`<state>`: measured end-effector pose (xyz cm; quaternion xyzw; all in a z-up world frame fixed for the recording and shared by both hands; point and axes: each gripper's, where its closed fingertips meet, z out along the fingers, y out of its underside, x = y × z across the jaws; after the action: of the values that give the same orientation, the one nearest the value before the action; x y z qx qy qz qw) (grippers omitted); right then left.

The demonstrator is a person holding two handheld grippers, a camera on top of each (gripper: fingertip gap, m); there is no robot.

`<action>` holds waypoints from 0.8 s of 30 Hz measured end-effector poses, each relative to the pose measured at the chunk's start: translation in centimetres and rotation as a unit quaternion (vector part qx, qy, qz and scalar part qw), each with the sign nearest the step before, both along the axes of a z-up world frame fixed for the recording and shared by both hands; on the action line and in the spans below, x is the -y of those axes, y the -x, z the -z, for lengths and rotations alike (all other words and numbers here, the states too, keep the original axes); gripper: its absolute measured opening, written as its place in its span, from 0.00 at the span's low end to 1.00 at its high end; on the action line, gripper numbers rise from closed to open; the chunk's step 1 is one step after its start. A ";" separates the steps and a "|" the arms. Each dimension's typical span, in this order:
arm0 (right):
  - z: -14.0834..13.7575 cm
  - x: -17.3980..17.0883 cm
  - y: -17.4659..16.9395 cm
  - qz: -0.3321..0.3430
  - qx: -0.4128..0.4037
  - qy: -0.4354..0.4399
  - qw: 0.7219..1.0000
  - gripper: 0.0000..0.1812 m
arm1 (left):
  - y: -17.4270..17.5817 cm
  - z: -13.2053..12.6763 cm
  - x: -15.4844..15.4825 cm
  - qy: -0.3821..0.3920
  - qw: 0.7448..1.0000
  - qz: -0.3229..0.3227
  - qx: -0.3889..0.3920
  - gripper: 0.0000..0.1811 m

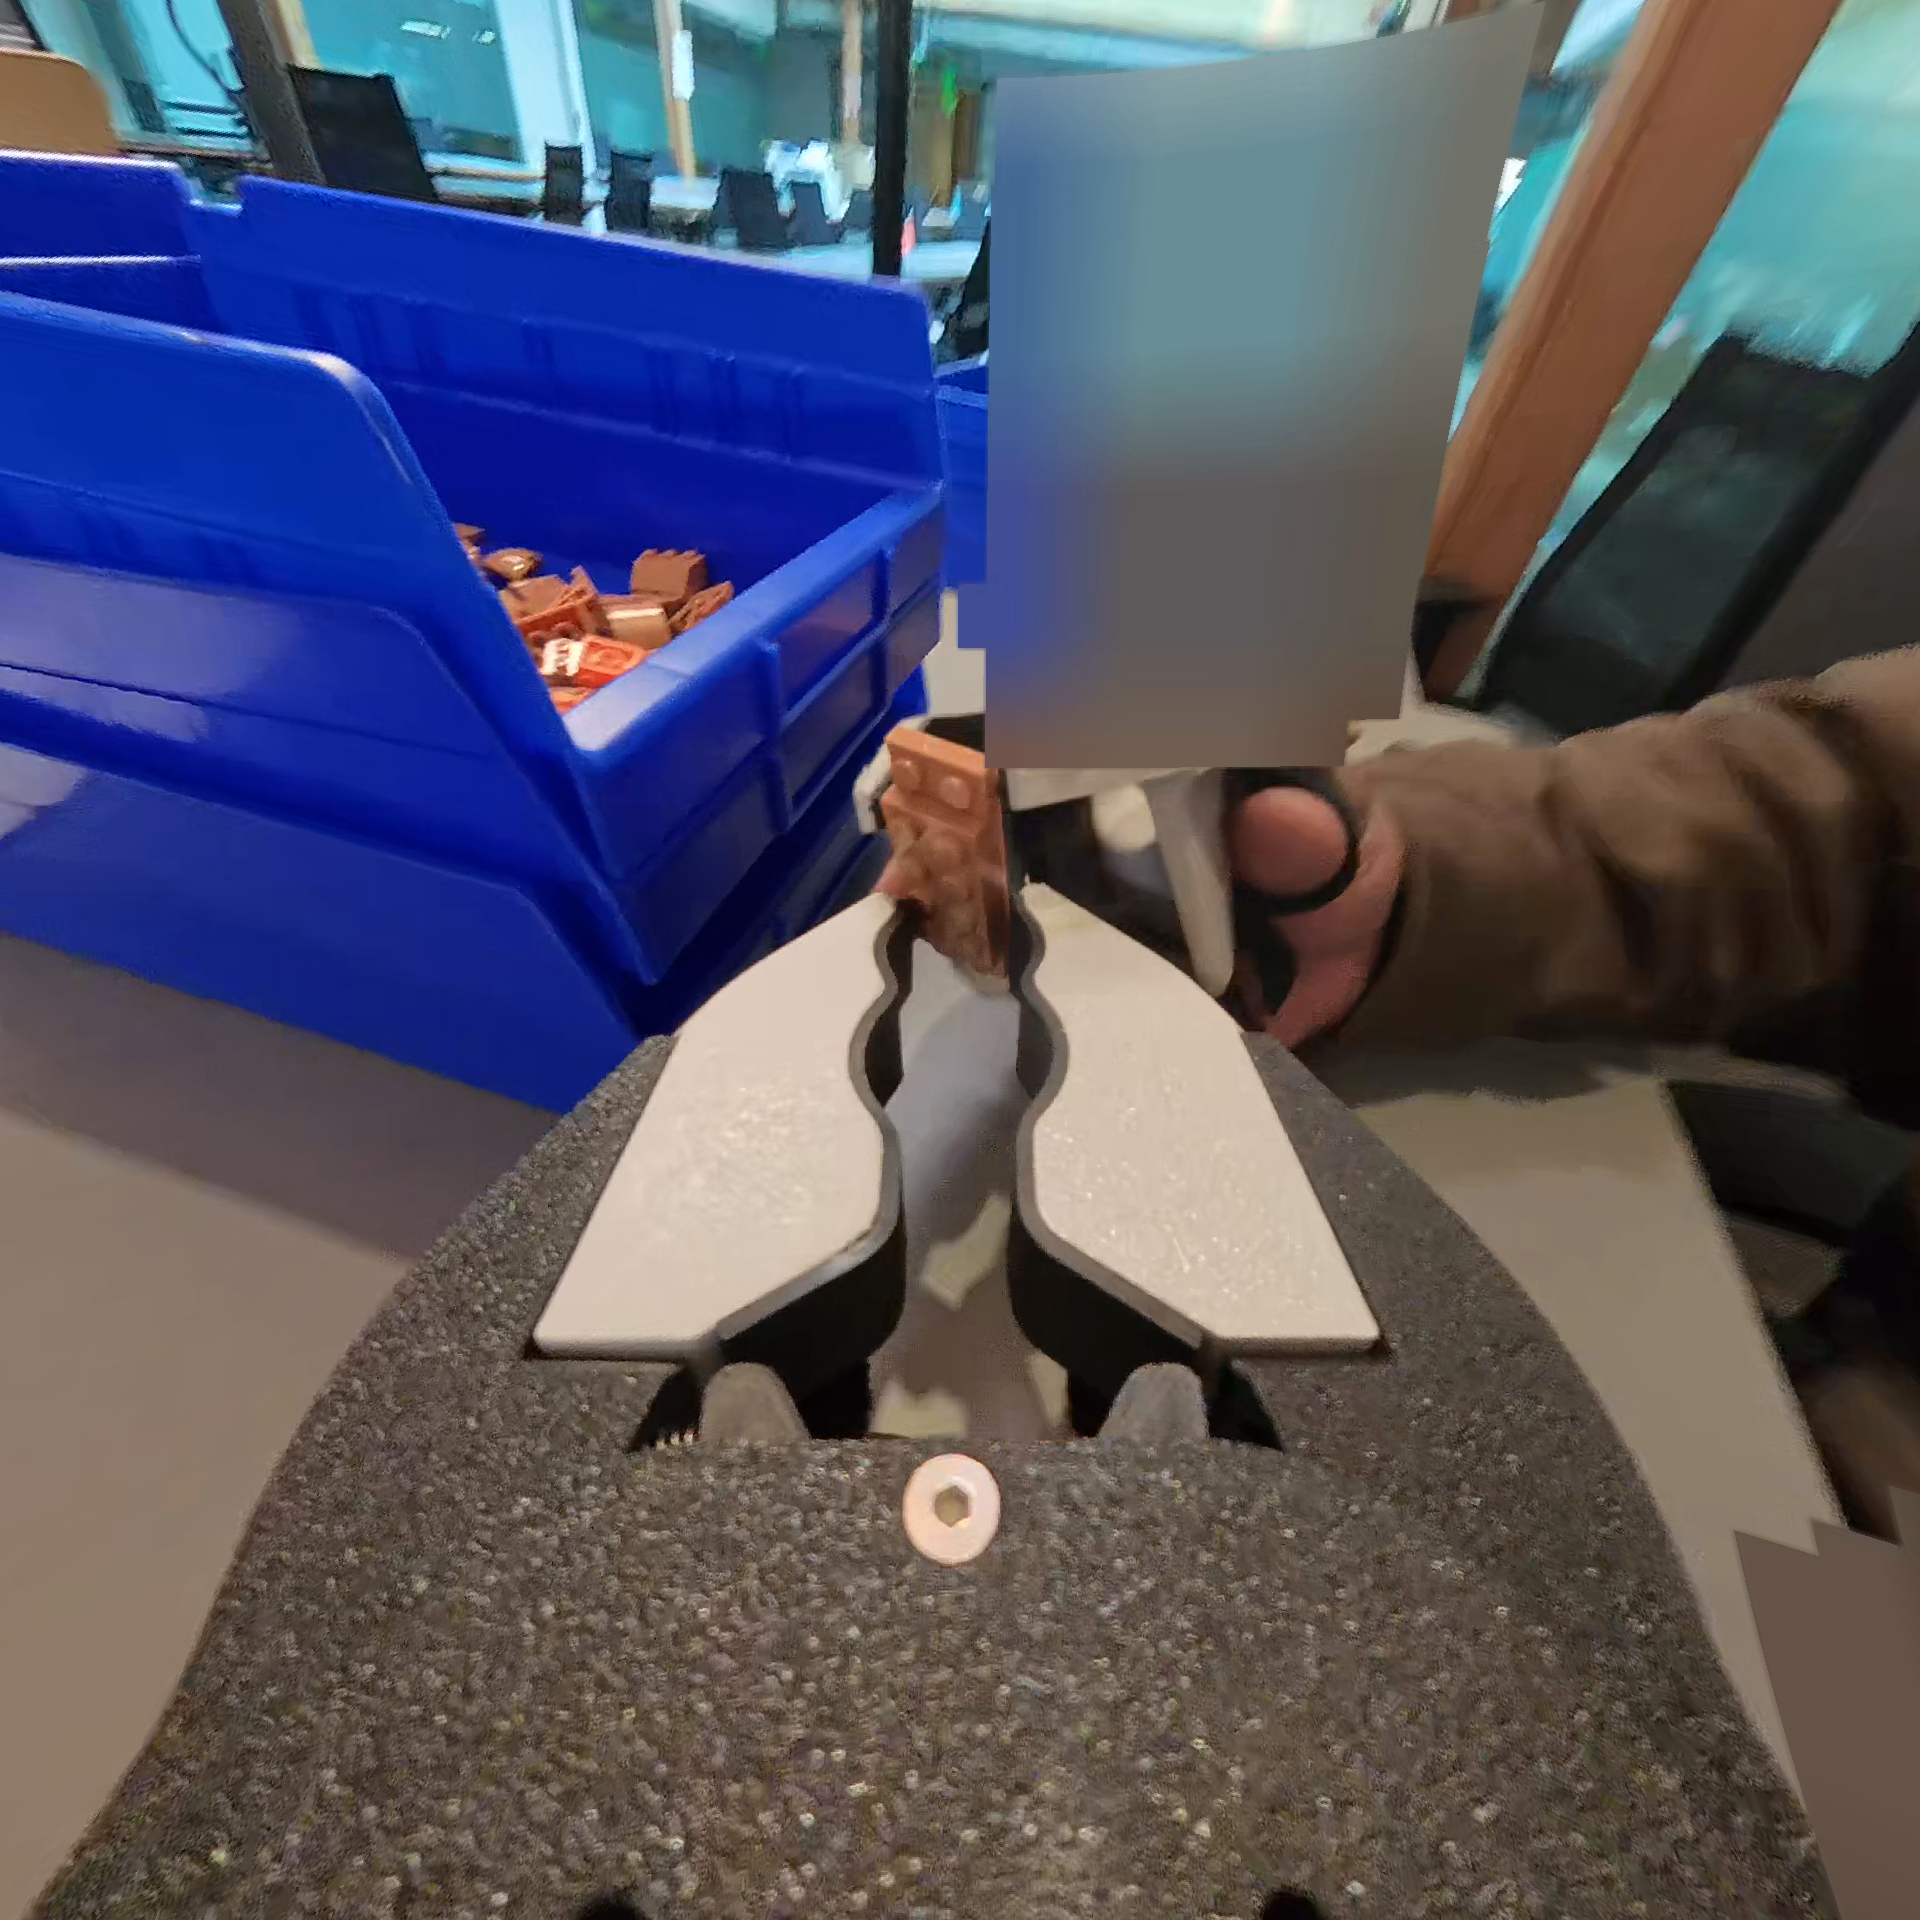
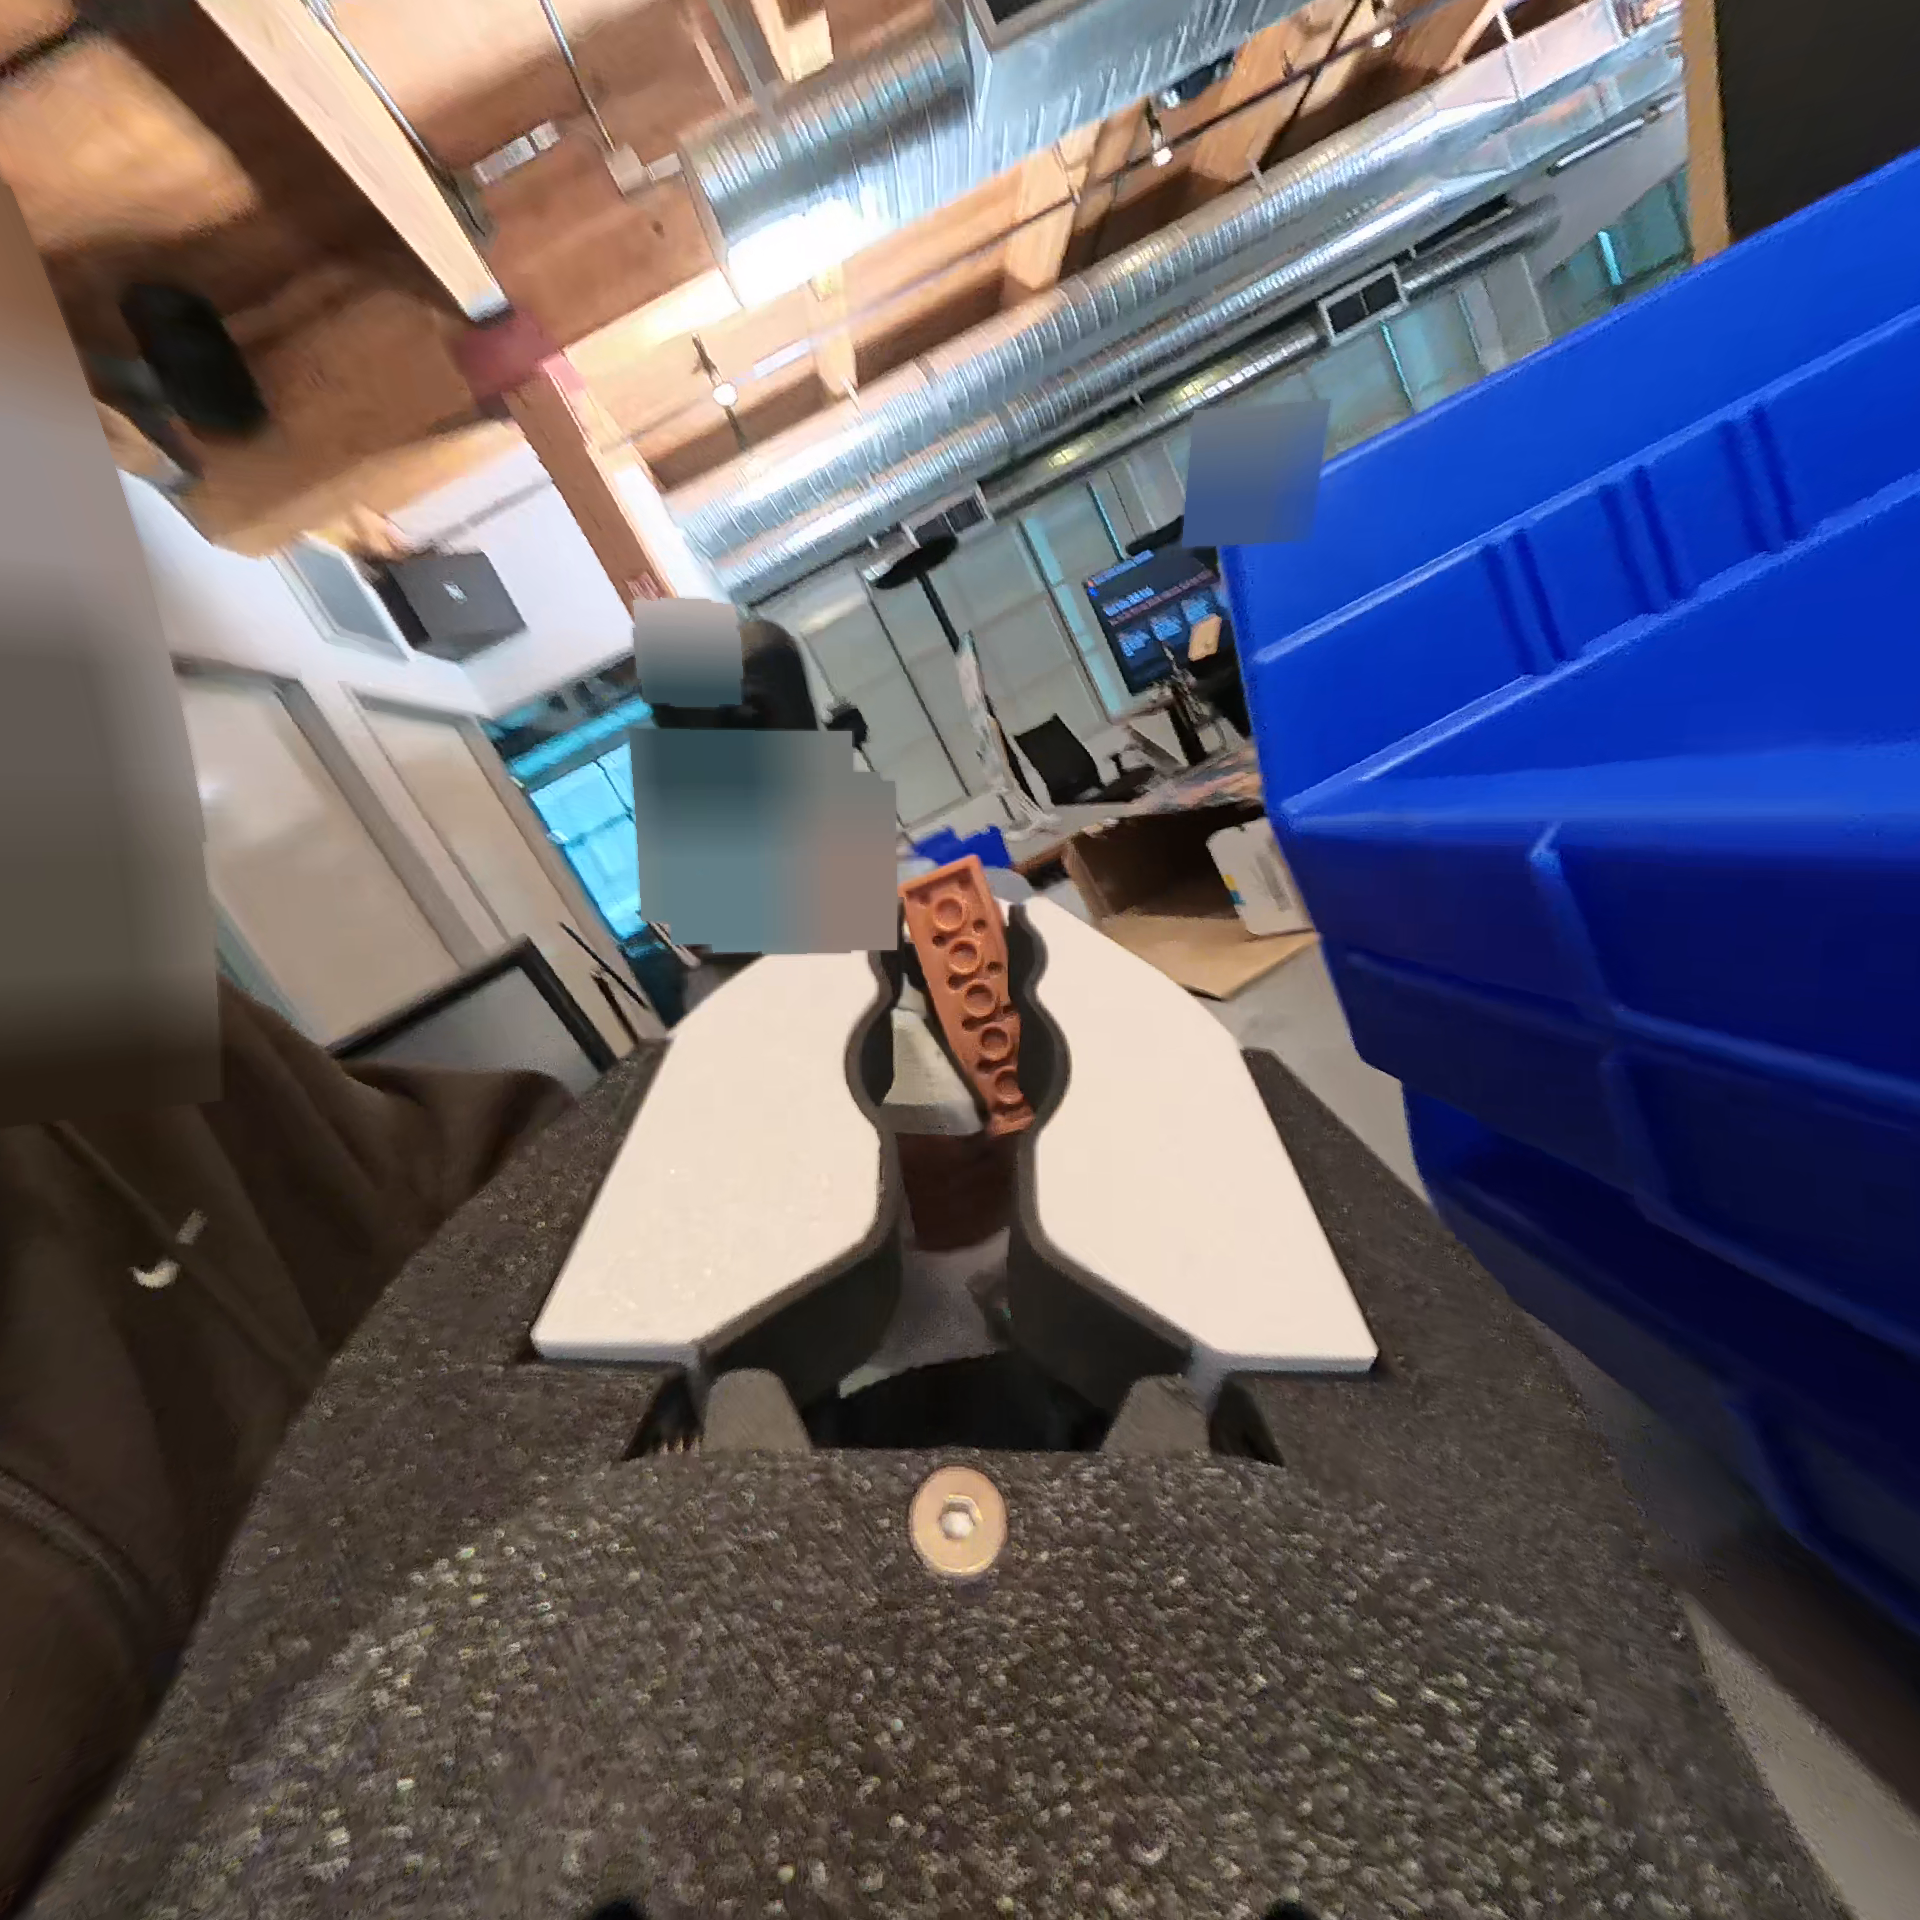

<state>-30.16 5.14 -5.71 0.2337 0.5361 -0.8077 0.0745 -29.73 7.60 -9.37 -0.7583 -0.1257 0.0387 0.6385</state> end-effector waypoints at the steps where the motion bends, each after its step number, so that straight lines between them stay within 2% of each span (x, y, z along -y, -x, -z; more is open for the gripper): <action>1: 0.2 -0.1 0.1 0.009 -0.013 -0.024 1.000 0.10 | 0.3 0.4 0.3 0.027 0.999 -0.009 -0.021 0.10; 4: 1.0 -0.5 0.3 0.041 -0.075 -0.121 0.989 0.10 | 1.5 1.3 1.5 0.114 0.988 -0.049 -0.092 0.10; 8: 3.1 -0.5 0.6 0.087 -0.180 -0.284 0.938 0.13 | 2.5 2.6 2.6 0.211 0.960 -0.075 -0.170 0.09; 10: 3.5 -0.2 0.6 0.102 -0.209 -0.323 0.918 0.15 | 2.7 3.2 2.8 0.240 0.947 -0.079 -0.198 0.10; 13: 3.2 0.2 0.4 0.111 -0.223 -0.325 0.912 0.15 | 2.6 3.8 2.7 0.273 0.931 -0.073 -0.230 0.10; 17: 4.1 0.4 0.4 0.112 -0.232 -0.358 0.897 0.14 | 2.1 4.2 2.4 0.291 0.920 -0.059 -0.257 0.10; 19: 4.4 0.4 0.4 0.112 -0.235 -0.369 0.892 0.10 | 2.1 4.3 2.3 0.293 0.917 -0.056 -0.264 0.10; 22: 4.1 0.3 0.2 0.108 -0.233 -0.352 0.900 0.09 | 1.9 3.9 2.1 0.268 0.926 -0.048 -0.261 0.10; 24: 3.4 -0.1 0.1 0.097 -0.213 -0.313 0.920 0.09 | 1.4 3.3 1.9 0.227 0.948 -0.030 -0.221 0.10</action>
<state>-30.28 5.20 -9.15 0.1186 0.7393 -0.6328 -0.1973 -31.14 5.68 -12.70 -0.8512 0.0078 0.2523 0.4602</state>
